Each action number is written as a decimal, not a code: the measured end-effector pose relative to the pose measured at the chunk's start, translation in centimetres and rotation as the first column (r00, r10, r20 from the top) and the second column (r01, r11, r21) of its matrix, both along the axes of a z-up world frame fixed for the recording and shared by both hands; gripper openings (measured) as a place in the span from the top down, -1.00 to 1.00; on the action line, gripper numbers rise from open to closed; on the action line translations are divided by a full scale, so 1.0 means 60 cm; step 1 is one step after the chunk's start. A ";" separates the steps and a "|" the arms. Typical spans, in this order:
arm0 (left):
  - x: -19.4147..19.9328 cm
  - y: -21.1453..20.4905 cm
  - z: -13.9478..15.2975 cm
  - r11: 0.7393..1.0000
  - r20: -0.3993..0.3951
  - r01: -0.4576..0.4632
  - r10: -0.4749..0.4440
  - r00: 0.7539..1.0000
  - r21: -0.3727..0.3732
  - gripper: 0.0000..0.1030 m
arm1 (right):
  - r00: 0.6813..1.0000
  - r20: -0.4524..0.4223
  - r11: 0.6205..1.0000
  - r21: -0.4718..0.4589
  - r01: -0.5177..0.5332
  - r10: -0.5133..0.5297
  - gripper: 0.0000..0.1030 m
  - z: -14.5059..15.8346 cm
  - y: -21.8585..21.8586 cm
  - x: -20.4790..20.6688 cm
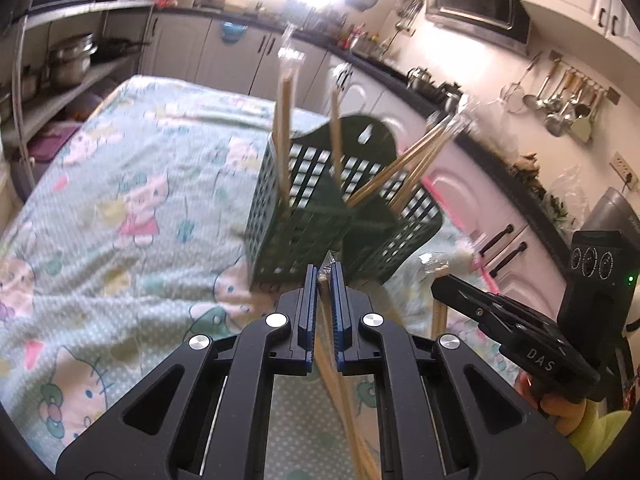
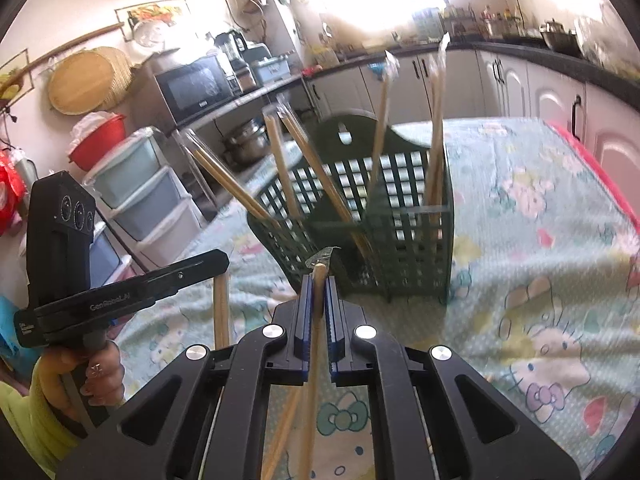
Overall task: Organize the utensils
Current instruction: 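Lift both held chopsticks and carry them over the green caddy, then lower both held chopsticks down into the caddy slots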
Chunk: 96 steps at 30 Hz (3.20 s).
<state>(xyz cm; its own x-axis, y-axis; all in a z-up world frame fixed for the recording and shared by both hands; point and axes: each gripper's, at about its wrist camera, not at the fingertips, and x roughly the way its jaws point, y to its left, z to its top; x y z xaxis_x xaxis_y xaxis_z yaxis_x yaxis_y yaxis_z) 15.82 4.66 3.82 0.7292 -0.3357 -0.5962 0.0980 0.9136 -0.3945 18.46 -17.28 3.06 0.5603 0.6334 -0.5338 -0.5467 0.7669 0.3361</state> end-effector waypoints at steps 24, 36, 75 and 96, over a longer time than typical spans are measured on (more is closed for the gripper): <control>-0.004 -0.033 0.114 0.999 0.180 0.032 -0.034 0.983 0.016 0.94 | 0.978 0.164 0.991 0.065 0.116 -0.125 0.88 0.080 -0.071 -0.016; 0.011 -0.058 0.159 0.998 0.246 0.053 -0.059 0.968 0.031 0.94 | 0.961 0.211 0.982 0.093 0.163 -0.180 0.88 0.108 -0.101 -0.019; 0.054 -0.025 0.290 0.986 0.437 -0.124 0.063 0.897 0.112 0.94 | 0.893 0.361 0.957 0.202 0.208 -0.270 0.88 0.229 -0.101 0.038; 0.120 -0.022 0.228 0.954 0.422 -0.254 0.168 0.891 0.156 0.94 | 0.850 0.391 0.933 0.218 0.287 -0.353 0.88 0.191 -0.089 0.114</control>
<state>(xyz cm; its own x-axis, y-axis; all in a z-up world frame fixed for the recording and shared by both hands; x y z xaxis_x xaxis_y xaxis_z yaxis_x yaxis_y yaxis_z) 23.01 3.37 17.51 0.9595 -0.0511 -0.2770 0.0040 0.9858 -0.1679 25.28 -22.63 14.53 0.8937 0.4321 -0.1203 -0.3932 0.8838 0.2535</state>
